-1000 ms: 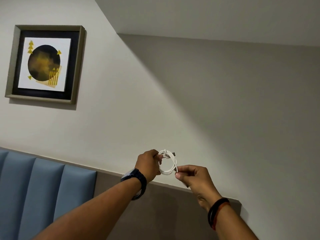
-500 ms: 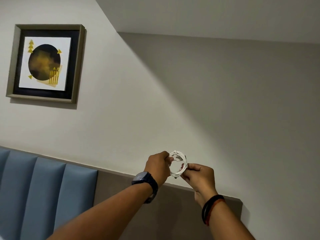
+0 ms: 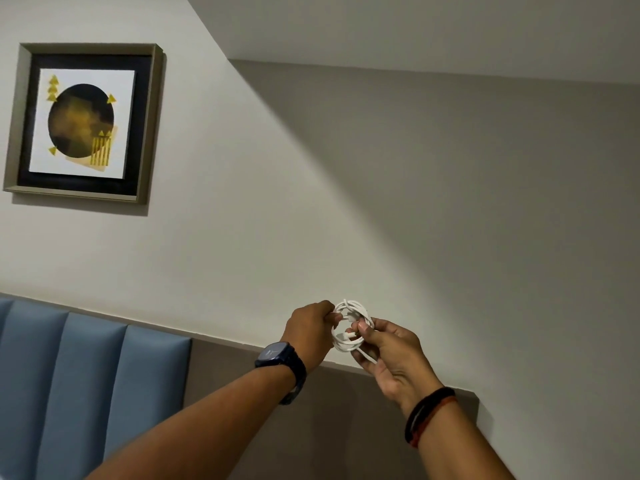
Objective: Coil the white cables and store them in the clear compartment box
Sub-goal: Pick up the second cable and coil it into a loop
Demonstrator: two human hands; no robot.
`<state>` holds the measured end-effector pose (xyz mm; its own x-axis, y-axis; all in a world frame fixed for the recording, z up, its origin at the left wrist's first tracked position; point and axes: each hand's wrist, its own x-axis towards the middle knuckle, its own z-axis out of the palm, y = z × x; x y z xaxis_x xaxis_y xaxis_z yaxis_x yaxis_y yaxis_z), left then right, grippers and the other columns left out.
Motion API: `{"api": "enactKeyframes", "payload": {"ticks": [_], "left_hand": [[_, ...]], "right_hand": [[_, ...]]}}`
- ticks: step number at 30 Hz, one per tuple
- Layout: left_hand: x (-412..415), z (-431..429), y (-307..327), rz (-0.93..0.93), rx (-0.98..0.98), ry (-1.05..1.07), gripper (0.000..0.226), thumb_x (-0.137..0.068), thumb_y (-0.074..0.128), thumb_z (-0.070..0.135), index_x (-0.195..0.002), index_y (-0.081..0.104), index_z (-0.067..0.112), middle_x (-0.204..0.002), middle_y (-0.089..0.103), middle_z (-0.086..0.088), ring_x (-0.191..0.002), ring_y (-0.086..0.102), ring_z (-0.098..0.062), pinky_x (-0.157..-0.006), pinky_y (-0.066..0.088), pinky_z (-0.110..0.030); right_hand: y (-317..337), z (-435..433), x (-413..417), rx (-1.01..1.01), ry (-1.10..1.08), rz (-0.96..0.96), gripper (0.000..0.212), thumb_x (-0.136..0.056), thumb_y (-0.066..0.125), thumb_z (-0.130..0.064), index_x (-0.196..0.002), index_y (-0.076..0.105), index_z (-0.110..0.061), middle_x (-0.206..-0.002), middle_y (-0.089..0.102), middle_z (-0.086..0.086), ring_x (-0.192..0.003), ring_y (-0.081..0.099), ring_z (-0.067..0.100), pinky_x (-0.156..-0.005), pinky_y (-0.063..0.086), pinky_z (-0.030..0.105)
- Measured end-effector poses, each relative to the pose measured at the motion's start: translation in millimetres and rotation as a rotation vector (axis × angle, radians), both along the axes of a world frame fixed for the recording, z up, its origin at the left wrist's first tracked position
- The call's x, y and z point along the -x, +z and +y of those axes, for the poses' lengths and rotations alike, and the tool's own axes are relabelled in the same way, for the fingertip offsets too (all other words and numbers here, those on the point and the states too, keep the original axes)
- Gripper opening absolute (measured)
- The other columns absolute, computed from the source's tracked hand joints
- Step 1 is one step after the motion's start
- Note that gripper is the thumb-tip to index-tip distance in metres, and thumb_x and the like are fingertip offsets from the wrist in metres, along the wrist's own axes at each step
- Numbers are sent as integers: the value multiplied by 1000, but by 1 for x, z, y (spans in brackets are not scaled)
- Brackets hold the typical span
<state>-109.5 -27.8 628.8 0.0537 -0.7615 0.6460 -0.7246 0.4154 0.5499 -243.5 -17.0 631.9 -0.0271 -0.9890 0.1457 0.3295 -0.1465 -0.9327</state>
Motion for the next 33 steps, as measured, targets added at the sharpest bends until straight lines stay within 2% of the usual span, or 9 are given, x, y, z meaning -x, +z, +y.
{"api": "enactKeyframes", "payload": {"ticks": [5, 7, 10, 12, 16, 19, 24, 29, 33], "left_hand": [[-4, -3, -5, -25, 23, -12, 14, -94, 50, 13, -86, 60, 6, -85, 66, -13, -77, 60, -30, -72, 53, -41], [-4, -3, -10, 5, 39, -19, 16, -94, 49, 14, -84, 59, 6, -83, 66, -13, -75, 61, -30, -70, 54, -42], [2, 0, -19, 88, 33, -73, 20, -95, 49, 20, -80, 58, 10, -76, 64, -8, -65, 63, -20, -67, 56, -38], [4, -1, -21, 111, 15, -91, 21, -95, 49, 21, -82, 60, 8, -77, 67, -10, -68, 65, -23, -70, 56, -40], [0, -3, -20, 76, 18, -85, 21, -95, 49, 20, -85, 62, 5, -81, 68, -15, -74, 65, -28, -73, 54, -42], [-1, -3, -17, 31, 43, -75, 21, -95, 48, 21, -86, 61, 7, -82, 68, -12, -74, 63, -27, -71, 53, -39], [1, 1, -20, -42, 28, -75, 23, -96, 47, 22, -88, 61, 5, -87, 67, -14, -80, 63, -28, -76, 52, -44], [0, 5, -25, -118, -1, -51, 28, -97, 46, 25, -90, 60, 2, -91, 67, -16, -83, 61, -29, -79, 50, -43], [2, 6, -22, -150, 12, -43, 28, -97, 45, 25, -93, 60, 2, -92, 66, -15, -84, 61, -29, -78, 49, -41]], "right_hand": [[-2, 0, 1, 32, -18, 4, 10, -80, 68, 0, -81, 66, -9, -82, 70, 14, -71, 61, 21, -61, 45, 29], [-3, -1, 0, 66, -62, -36, 13, -79, 68, 3, -85, 67, -9, -82, 71, 13, -68, 64, 20, -58, 46, 27], [-3, -2, -3, 73, -130, -104, 16, -79, 66, 6, -85, 67, -9, -80, 72, 12, -70, 67, 23, -58, 50, 29], [-3, -2, -4, 59, -130, -141, 14, -80, 65, 7, -84, 67, -7, -77, 71, 13, -67, 66, 24, -58, 52, 30], [-3, -1, -3, 33, -64, -140, 11, -81, 63, 6, -83, 67, -5, -75, 69, 14, -67, 64, 24, -57, 49, 30], [-1, -3, -5, 73, -99, -187, 13, -81, 62, 9, -88, 66, -2, -78, 67, 17, -68, 64, 25, -63, 53, 33], [-1, -2, -3, 136, -135, -208, 21, -78, 62, 15, -93, 66, 0, -78, 68, 19, -71, 66, 29, -69, 57, 40], [-4, -4, -1, 90, -113, -158, 22, -79, 61, 14, -96, 63, -1, -80, 67, 19, -70, 66, 29, -61, 54, 36], [-5, -5, -4, 109, -157, -211, 22, -80, 60, 15, -93, 63, -3, -81, 66, 18, -68, 65, 28, -59, 55, 34]]}}
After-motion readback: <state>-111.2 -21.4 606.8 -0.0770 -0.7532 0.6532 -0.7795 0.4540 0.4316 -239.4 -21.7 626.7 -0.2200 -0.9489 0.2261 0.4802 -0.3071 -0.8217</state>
